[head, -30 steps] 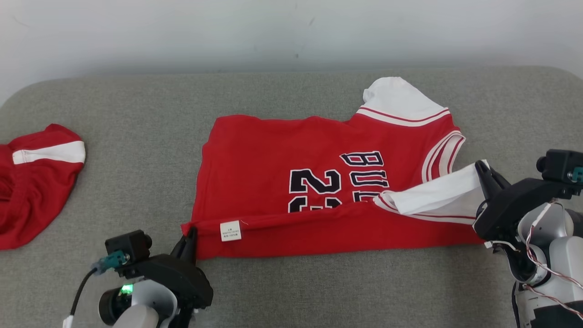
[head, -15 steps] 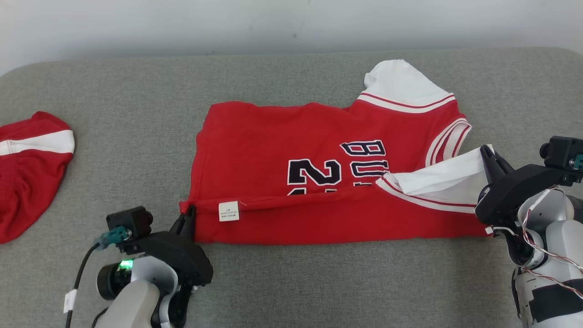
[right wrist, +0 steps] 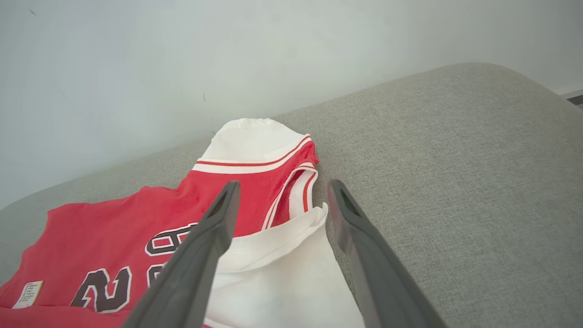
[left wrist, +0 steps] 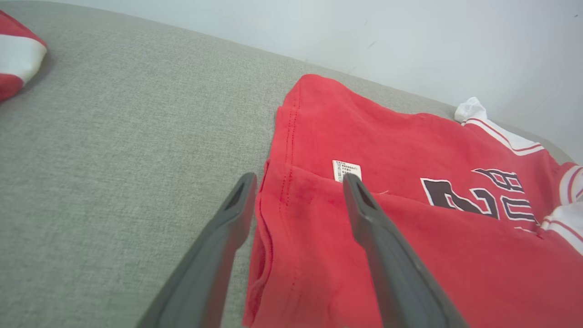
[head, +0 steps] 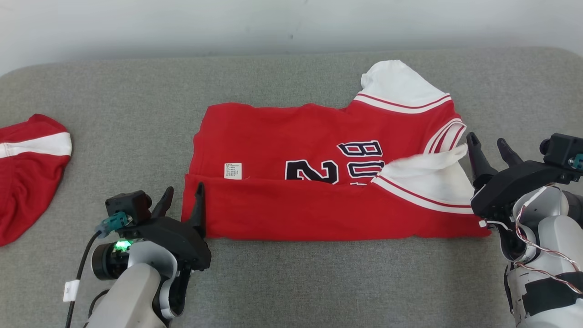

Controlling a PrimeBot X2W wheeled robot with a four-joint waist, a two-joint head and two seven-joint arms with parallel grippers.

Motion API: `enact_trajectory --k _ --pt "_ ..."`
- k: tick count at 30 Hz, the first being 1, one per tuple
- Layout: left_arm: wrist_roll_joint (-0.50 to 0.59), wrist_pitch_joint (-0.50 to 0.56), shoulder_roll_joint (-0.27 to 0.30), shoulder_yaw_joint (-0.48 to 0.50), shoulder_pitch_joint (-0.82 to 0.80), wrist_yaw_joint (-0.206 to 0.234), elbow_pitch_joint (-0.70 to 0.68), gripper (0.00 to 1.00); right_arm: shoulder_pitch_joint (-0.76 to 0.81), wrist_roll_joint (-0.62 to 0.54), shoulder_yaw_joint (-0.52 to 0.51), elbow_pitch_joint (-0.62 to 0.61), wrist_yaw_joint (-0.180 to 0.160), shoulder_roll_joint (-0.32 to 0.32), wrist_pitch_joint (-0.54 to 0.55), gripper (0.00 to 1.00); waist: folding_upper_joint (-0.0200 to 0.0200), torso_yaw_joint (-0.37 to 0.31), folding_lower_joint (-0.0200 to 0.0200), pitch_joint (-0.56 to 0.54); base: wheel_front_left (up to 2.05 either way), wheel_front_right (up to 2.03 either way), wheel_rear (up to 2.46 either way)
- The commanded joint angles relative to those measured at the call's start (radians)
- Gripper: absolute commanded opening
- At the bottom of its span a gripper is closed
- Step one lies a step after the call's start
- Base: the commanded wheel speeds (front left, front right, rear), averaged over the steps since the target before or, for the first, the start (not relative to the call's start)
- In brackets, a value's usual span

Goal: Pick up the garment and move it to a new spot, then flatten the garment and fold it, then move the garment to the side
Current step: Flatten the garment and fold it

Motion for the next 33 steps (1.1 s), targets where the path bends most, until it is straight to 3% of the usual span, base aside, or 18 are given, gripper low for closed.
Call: enact_trajectory --k 1,12,20,26,33 --pt "0.012 -0.017 0.004 -0.005 0.002 -0.003 0.01 1.0 -0.005 0.007 -0.009 -0.003 0.001 0.005 -0.015 1.0 -0.0001 0.0 0.0 -0.012 0.0 0.0 0.0" --pt "0.036 -0.047 0.041 -0.031 0.126 0.018 -0.002 1.0 0.126 -0.004 -0.045 -0.1 0.001 -0.017 0.06 1.0 -0.0001 -0.005 0.0 -0.055 0.0 0.0 0.0" --pt "0.086 -0.016 0.055 -0.076 0.15 0.082 -0.048 1.0 0.25 -0.085 -0.108 -0.18 0.001 -0.002 0.176 1.0 -0.0001 -0.018 0.0 -0.049 0.0 0.0 0.0" --pt "0.15 0.025 0.063 -0.112 0.087 0.145 -0.04 1.0 0.26 -0.139 -0.1 -0.19 0.001 0.022 0.178 1.0 -0.0001 -0.024 0.0 -0.02 0.0 0.0 0.0" --pt "0.175 0.053 0.062 -0.144 0.037 0.148 0.041 1.0 0.233 -0.217 -0.082 -0.14 0.001 0.045 0.114 1.0 -0.0001 -0.026 0.0 0.003 0.0 0.0 0.0"
